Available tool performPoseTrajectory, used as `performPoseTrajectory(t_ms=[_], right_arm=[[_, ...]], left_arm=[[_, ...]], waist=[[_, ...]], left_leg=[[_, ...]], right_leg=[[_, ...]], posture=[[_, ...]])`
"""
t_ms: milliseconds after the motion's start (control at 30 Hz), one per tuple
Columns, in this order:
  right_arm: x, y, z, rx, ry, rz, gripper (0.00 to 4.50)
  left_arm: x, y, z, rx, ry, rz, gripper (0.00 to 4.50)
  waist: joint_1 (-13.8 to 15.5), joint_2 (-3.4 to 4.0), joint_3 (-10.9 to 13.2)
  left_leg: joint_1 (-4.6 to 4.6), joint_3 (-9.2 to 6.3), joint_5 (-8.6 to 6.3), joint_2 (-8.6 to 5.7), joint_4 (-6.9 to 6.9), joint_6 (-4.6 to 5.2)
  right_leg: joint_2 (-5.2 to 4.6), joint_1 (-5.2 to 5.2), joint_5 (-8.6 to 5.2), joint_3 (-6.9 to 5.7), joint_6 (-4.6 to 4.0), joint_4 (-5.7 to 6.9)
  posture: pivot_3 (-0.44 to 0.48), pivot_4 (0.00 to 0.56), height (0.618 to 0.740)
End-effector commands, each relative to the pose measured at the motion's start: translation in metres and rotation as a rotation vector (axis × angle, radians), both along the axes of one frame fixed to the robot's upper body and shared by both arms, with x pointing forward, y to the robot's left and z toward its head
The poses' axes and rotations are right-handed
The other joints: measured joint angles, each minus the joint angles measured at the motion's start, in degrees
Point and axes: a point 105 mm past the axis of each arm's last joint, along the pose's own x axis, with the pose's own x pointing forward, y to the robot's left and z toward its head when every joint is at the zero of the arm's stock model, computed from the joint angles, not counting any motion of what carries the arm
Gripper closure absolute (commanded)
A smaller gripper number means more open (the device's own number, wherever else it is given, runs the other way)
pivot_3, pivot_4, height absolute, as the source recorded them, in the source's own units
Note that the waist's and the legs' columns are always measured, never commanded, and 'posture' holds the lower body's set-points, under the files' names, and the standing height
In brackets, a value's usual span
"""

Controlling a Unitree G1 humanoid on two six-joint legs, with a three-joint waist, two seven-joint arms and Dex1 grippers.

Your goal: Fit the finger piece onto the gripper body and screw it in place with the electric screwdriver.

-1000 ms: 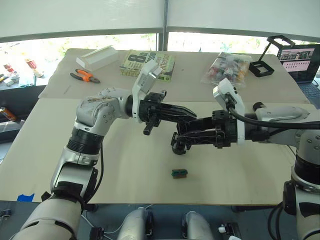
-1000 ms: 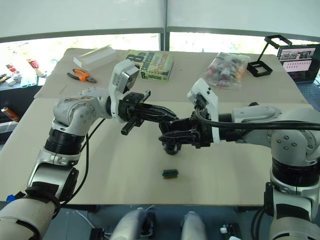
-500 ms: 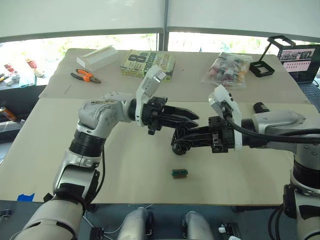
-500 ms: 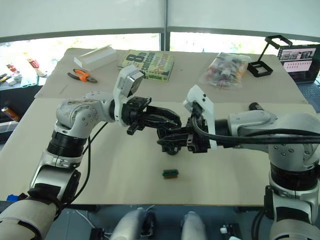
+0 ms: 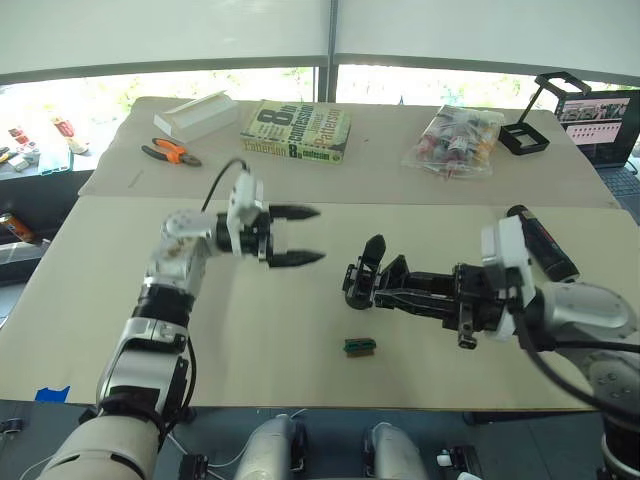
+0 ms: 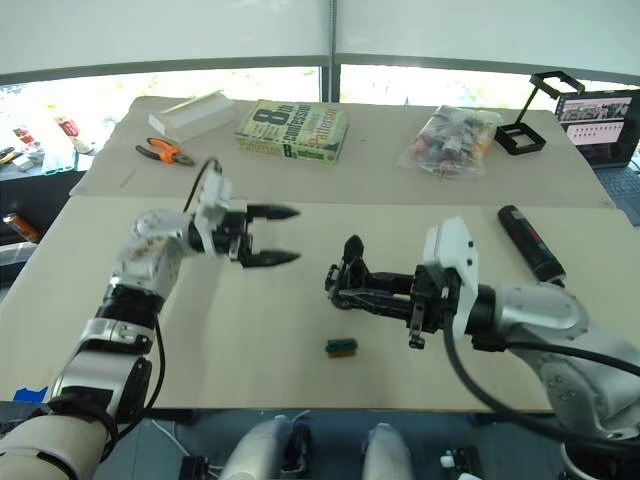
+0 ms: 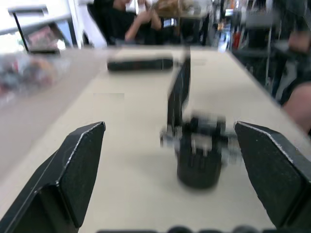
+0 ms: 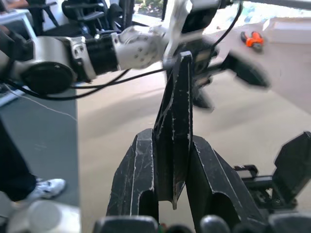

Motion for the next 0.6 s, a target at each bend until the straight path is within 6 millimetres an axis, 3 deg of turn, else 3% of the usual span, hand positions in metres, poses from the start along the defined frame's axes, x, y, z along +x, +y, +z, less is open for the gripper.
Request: performPoseTrajectory(t_ms=[33,233,600], right_arm=[[-0.004,0.000,0.011,0.050,-0.146,0.052,4.10],[-0.004,-0.002,0.008,0.026,-0.144,0.054,4.10],[0.001,0.003,0.013,0.026,-0.152,0.045,4.10]], left_arm=[[0.001,-0.020,-0.010,0.017,-0.064,-0.021,0.00],[0.000,-0.045,-0.041,0.074,0.003,-0.044,0.00],[-0.002,-0.075,-0.048,0.081,-0.004,-0.084,0.00]], waist=[[0.32,-0.10,0.06],[0.30,-0.16,0.07],[0.39,-0.17,0.08]], left_leg=[[-0.04,-0.01,0.00,0.00,0.06,0.00],[-0.10,-0.11,-0.06,0.03,0.23,0.12],[-0.12,-0.16,-0.12,0.03,0.27,0.21]], right_leg=[[0.00,-0.02,0.00,-0.01,0.00,-0.02],[-0.02,-0.03,0.00,-0.03,0.00,-0.01],[-0.12,-0.03,0.01,-0.06,-0.01,-0.02]], posture=[[0.000,0.150,0.740],[0.000,0.150,0.740],[0.000,0.150,0.740]])
